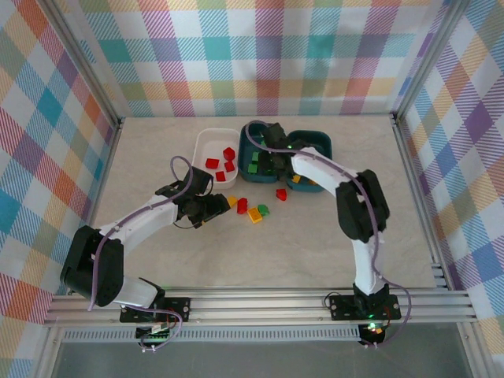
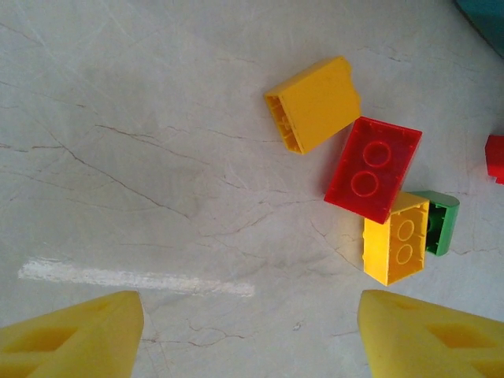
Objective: Sort the legos into containers by color
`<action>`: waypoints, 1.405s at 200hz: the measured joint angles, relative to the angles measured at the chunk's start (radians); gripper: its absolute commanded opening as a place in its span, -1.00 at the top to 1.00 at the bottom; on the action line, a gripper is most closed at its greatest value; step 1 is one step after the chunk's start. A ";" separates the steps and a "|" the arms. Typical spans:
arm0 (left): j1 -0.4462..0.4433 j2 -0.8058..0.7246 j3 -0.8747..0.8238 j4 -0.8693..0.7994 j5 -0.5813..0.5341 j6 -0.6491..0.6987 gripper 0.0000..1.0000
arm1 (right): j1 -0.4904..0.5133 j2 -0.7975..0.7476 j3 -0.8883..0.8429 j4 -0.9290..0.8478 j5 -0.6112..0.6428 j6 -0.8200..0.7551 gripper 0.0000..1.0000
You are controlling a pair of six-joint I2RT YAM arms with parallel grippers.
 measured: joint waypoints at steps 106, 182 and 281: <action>0.000 0.045 -0.008 0.050 0.012 -0.006 -0.45 | 0.175 -0.174 -0.358 0.027 -0.136 0.044 -0.14; 0.000 0.045 -0.029 0.053 0.011 -0.008 -0.45 | 0.175 -0.104 -0.369 0.048 -0.134 0.097 0.18; 0.000 0.045 -0.030 0.053 0.012 -0.008 -0.45 | 0.116 -0.157 -0.445 0.077 -0.155 0.116 -0.08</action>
